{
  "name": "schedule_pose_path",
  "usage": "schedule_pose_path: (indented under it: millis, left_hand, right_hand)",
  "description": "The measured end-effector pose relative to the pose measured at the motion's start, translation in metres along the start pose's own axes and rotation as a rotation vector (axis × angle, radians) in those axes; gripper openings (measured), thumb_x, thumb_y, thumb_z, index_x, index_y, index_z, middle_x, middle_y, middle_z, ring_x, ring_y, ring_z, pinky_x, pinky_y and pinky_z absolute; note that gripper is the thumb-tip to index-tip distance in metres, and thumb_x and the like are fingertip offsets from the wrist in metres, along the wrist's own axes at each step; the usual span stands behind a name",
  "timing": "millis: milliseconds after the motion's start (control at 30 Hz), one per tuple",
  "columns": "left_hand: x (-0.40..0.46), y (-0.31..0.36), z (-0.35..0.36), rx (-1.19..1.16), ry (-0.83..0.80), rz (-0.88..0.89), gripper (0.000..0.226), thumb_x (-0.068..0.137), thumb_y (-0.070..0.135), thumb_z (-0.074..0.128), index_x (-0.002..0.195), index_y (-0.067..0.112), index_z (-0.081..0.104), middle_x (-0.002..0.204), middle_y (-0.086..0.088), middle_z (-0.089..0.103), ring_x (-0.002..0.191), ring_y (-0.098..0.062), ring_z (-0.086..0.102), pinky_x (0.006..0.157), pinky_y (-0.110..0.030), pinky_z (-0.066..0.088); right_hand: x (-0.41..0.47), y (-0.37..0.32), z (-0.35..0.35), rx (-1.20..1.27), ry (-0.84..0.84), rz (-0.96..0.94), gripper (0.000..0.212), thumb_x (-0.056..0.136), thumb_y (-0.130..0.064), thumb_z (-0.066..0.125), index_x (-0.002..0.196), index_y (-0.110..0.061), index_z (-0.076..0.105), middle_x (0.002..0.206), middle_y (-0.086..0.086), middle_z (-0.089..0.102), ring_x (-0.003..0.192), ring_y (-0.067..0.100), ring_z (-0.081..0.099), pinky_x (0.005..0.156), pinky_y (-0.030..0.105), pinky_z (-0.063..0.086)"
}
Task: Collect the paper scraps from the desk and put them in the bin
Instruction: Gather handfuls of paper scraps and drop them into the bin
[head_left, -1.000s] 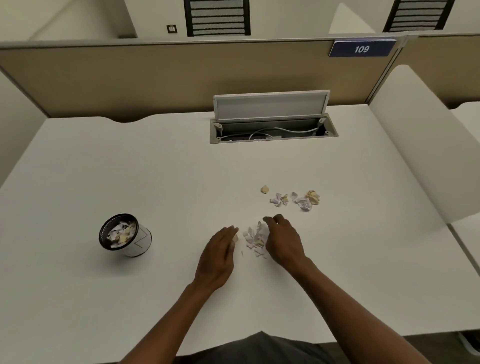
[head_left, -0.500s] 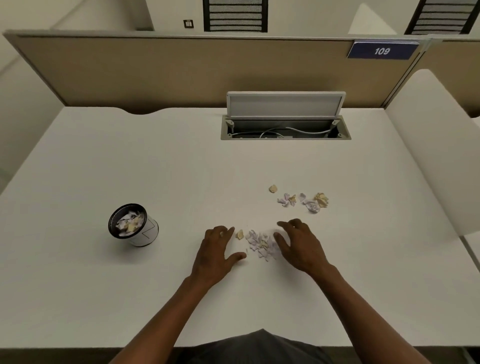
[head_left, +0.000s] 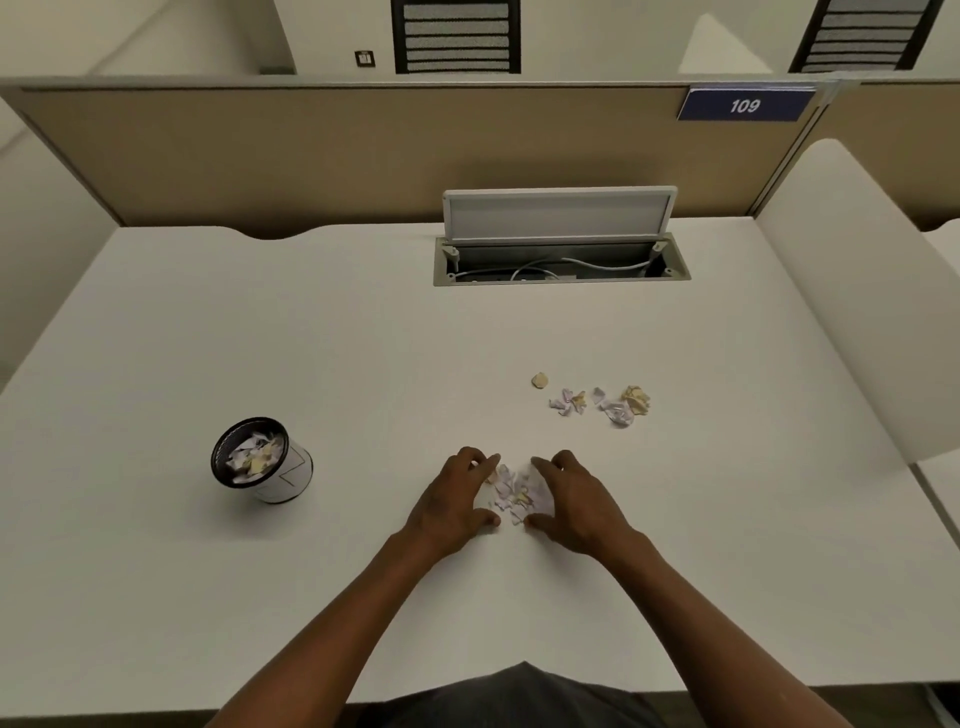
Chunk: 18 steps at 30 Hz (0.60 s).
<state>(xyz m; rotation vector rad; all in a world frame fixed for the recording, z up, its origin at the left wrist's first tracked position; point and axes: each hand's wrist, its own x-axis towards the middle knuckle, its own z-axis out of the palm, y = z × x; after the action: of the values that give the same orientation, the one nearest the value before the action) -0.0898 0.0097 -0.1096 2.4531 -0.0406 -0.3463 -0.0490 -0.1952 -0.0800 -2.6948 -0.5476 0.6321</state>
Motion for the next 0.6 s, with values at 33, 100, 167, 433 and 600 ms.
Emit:
schedule_pose_path:
  millis: [33,100,167,433,600]
  left_hand:
    - [-0.001,-0.001,-0.002,0.011,0.008,0.008,0.085,0.081,0.029,0.080,0.153,0.024,0.034,0.148,0.005,0.035,0.133,-0.014,0.040,0.099,-0.015,0.035]
    - [-0.001,0.000,-0.004,0.026,0.002,0.018,0.088,0.082,0.027,0.080,0.154,0.024,0.031,0.155,0.005,0.031,0.139,-0.015,0.035,0.105,-0.018,0.033]
    - [0.000,0.005,-0.006,0.038,-0.015,0.030,0.089,0.082,0.024,0.079,0.155,0.024,0.029,0.159,0.004,0.030,0.143,-0.015,0.030,0.112,-0.026,0.035]
    - [0.000,0.011,-0.002,-0.110,0.047,0.049,0.077,0.079,0.016,0.080,0.147,0.017,0.045,0.142,-0.006,0.053,0.130,-0.021,0.047,0.106,-0.033,0.045]
    - [-0.003,0.006,0.000,-0.103,0.042,0.074,0.079,0.078,0.026,0.083,0.147,0.016,0.046,0.142,-0.003,0.052,0.131,-0.018,0.044,0.107,-0.022,0.039]
  right_hand:
    - [0.000,0.002,-0.001,-0.007,-0.004,0.010,0.092,0.079,-0.050,0.077,0.153,-0.018,0.031,0.142,0.007,0.042,0.120,0.028,0.054,0.099,0.035,0.048]
    - [0.000,0.004,-0.001,-0.033,-0.025,0.017,0.098,0.075,-0.051,0.080,0.153,-0.019,0.030,0.141,0.007,0.040,0.118,0.029,0.055,0.097,0.036,0.049]
    - [0.002,0.000,0.003,-0.024,-0.038,0.009,0.093,0.075,-0.045,0.082,0.150,-0.019,0.034,0.137,0.007,0.042,0.113,0.030,0.057,0.095,0.036,0.050]
    - [0.009,-0.009,0.005,0.105,-0.027,0.012,0.072,0.080,-0.033,0.079,0.141,-0.017,0.046,0.128,0.008,0.049,0.112,0.029,0.059,0.094,0.035,0.051]
    - [0.006,-0.018,0.007,0.089,-0.033,-0.030,0.084,0.074,-0.055,0.078,0.144,-0.025,0.043,0.125,0.006,0.049,0.108,0.024,0.059,0.089,0.034,0.054]
